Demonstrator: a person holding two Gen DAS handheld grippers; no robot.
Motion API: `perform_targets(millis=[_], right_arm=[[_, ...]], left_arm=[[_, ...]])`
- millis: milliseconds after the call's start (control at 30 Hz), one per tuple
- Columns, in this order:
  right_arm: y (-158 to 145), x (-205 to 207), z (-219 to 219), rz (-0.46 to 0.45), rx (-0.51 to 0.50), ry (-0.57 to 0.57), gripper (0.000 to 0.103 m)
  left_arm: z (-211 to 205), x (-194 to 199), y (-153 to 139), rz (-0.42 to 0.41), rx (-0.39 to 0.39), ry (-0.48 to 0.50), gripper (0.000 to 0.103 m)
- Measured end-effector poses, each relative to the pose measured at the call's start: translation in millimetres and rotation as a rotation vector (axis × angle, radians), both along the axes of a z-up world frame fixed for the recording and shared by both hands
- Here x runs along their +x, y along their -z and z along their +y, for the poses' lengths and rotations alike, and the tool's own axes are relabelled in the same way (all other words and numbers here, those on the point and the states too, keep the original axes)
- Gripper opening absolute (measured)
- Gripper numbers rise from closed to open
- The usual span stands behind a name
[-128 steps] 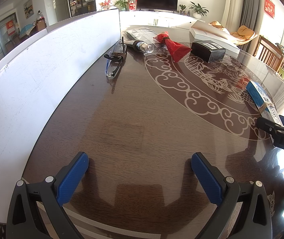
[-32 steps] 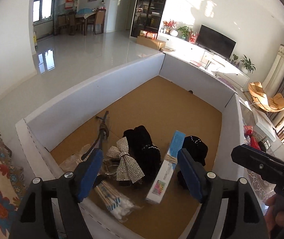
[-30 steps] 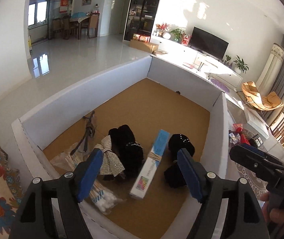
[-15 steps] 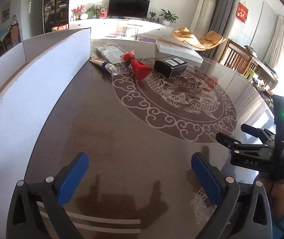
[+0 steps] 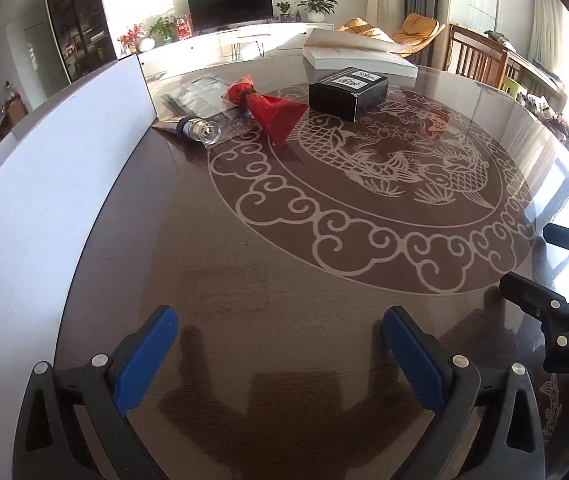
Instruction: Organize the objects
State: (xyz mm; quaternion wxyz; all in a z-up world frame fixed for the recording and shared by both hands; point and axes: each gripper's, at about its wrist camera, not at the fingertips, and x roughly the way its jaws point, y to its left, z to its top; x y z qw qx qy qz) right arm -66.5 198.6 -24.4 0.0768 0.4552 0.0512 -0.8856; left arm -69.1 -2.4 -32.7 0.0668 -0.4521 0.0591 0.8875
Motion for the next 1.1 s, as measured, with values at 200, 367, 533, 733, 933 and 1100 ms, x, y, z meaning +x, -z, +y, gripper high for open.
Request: perform_targets(millis=[200, 367, 533, 733, 933, 1100], right_arm=[[0.3, -0.2, -0.2, -0.002, -0.004, 0.0, 0.103], [0.3, -0.4, -0.1, -0.002, -0.004, 0.0, 0.103], [0.3, -0.6, 0.0, -0.002, -0.004, 0.0, 0.103], [0.4, -0.7, 0.0, -0.002, -0.004, 0.0, 0.103], [0.4, -0.8, 0.1, -0.002, -0.004, 0.0, 0.103], [0.4, -0.8, 0.1, -0.002, -0.004, 0.0, 0.103]], left_arm=[[-6.4, -7.6, 1.4, -0.009, 0.04, -0.015, 0.103], [-6.3, -7.4, 1.5, -0.008, 0.039, -0.015, 0.103], [-6.2, -7.1, 1.4, -0.008, 0.039, -0.015, 0.103], [-6.1, -7.2, 1.4, -0.008, 0.039, -0.015, 0.103], [-6.1, -7.1, 1.3, -0.008, 0.039, -0.015, 0.103], [-6.1, -7.0, 1.2, -0.009, 0.039, -0.015, 0.103]])
